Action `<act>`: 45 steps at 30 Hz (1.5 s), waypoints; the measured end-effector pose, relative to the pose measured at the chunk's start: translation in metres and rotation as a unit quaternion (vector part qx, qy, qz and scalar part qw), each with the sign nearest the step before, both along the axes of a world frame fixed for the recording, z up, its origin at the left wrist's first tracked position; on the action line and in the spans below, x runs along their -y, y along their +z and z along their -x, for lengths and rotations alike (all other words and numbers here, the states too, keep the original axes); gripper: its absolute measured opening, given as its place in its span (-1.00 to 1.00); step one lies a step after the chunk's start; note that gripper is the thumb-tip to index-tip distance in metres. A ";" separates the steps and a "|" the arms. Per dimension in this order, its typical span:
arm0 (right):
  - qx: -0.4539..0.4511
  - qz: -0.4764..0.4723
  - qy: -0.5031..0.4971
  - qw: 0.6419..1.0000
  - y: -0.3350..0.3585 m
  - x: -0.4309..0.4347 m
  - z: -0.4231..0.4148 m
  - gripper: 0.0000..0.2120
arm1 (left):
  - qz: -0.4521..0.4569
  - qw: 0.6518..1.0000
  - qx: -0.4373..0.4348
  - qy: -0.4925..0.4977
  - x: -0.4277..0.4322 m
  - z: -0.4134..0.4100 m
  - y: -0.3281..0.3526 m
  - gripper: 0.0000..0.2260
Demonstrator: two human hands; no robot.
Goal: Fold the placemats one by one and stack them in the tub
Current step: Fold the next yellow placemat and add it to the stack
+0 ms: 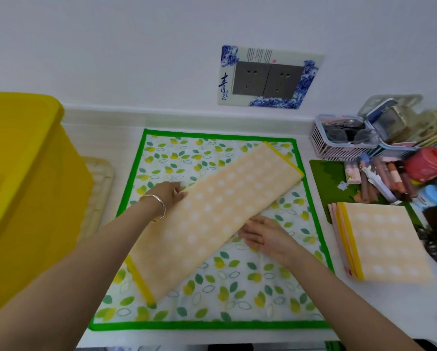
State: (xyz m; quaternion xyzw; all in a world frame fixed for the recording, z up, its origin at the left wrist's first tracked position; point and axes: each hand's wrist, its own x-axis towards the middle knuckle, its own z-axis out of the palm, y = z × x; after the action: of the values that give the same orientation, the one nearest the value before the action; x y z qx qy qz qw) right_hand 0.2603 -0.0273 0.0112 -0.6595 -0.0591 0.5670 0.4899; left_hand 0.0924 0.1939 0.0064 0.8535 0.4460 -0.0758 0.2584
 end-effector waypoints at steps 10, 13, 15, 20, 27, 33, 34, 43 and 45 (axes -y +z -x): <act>0.201 0.018 -0.070 0.977 -0.002 -0.014 -0.031 -0.87 | 0.138 0.985 0.101 -0.022 0.072 0.031 -0.009 -0.65; 0.208 0.015 -0.068 0.976 -0.010 -0.016 -0.034 -0.85 | 0.092 0.988 0.120 -0.004 0.079 0.033 -0.018 -0.61; 0.205 0.010 -0.068 0.976 -0.014 -0.014 -0.036 -0.85 | 0.070 0.989 0.128 0.009 0.084 0.034 -0.021 -0.63; 0.510 0.019 0.074 0.857 -0.020 0.012 -0.034 -0.92 | -0.039 0.993 0.113 -0.025 0.095 0.049 -0.012 -0.73; 0.797 -0.167 0.377 0.442 -0.048 0.073 -0.042 -0.44 | -0.109 0.947 0.004 -0.303 0.089 0.097 -0.024 -0.08; 0.785 -0.191 0.465 0.363 -0.044 0.086 -0.031 -0.38 | -0.117 0.919 -0.054 -0.372 0.106 0.099 -0.030 -0.02; 0.787 -0.190 0.467 0.355 -0.045 0.083 -0.027 -0.36 | -0.113 0.919 -0.059 -0.373 0.106 0.099 -0.029 -0.01; 0.714 -0.170 0.505 0.454 -0.044 0.072 -0.019 -0.40 | -0.092 0.919 -0.077 -0.376 0.107 0.096 -0.023 -0.01; 0.688 -0.200 0.460 0.526 -0.047 0.072 -0.020 -0.43 | -0.092 0.921 -0.072 -0.373 0.106 0.096 -0.023 0.00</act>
State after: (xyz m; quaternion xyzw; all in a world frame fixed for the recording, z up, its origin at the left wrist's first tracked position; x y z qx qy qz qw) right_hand 0.2801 -0.0990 -0.0360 -0.6115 -0.7842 0.0580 0.0878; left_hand -0.0032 0.0878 -0.0167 0.9703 0.1178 -0.1867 0.0992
